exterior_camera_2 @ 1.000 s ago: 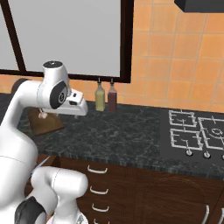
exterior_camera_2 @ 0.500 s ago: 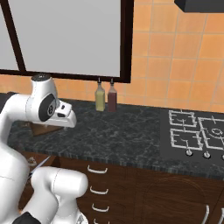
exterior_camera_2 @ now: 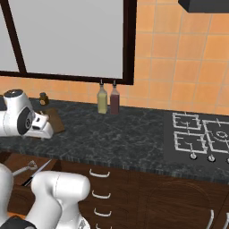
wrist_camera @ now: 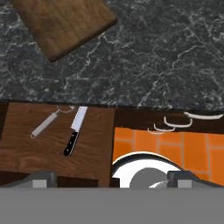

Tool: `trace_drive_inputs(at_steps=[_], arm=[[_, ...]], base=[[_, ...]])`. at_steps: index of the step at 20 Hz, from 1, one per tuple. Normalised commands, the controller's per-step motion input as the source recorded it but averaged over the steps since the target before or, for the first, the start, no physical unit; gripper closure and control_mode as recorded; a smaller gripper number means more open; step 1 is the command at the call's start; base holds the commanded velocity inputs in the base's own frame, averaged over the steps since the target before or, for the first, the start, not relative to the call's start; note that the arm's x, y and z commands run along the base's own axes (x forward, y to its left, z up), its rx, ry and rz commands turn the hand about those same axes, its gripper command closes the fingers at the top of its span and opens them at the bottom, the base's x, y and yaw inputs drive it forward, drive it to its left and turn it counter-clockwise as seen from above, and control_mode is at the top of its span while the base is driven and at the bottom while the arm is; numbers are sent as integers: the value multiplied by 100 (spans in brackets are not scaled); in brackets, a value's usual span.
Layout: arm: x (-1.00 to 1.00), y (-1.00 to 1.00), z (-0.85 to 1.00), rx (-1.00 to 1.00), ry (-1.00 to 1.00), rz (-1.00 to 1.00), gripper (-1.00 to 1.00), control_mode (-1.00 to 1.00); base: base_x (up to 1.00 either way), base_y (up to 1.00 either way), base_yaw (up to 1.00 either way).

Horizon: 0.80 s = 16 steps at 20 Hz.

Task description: Place the appropriate cutting tool for cutting the garlic skin on the cutting board.

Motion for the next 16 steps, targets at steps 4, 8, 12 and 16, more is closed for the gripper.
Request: trace_drive_inputs(at_steps=[4,8,12,16], arm=[[0,97,-51,0,1,0,-100,-100],[-6,29,-32,3,1,3,-100,-100],[3,0,0,0,0,-1,-100,-100],[5,7,-48,0,0,-15,-100,-100]], base=[[0,0,0],[0,0,0],[0,0,0],[0,0,0]])
